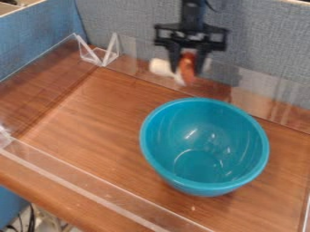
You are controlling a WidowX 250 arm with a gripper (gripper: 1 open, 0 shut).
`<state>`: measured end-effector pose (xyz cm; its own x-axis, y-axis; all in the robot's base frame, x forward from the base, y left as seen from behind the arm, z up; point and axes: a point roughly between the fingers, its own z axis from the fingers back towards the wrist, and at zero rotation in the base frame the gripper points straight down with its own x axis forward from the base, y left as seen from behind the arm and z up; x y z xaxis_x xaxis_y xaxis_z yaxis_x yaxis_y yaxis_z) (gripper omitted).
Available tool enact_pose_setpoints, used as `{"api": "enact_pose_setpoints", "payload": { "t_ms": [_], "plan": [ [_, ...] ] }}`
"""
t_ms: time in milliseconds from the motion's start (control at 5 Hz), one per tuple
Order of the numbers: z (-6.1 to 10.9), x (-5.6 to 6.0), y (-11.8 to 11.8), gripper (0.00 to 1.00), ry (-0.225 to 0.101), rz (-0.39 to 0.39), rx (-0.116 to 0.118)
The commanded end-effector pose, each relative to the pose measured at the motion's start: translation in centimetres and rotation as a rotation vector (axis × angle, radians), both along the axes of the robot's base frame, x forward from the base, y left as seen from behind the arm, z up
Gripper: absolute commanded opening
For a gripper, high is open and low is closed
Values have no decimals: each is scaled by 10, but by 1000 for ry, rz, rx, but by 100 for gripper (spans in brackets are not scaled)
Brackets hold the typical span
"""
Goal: Remove the mushroom from inside the blue bowl and put it on the table
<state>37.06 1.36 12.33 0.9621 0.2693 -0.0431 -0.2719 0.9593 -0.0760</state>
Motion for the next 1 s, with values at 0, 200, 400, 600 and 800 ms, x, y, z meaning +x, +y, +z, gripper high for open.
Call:
{"api": "enact_pose_setpoints", "payload": {
  "t_ms": [0,200,400,600,800],
  "plan": [
    [27,-24,25,0,-69,-30,6],
    [21,-47,45,0,-47,-52,7],
    [9,-65,63,0,-8,-70,2],
    [-4,-75,81,0,21,-24,4],
    [-16,-81,92,0,44,4,5]
  ]
}}
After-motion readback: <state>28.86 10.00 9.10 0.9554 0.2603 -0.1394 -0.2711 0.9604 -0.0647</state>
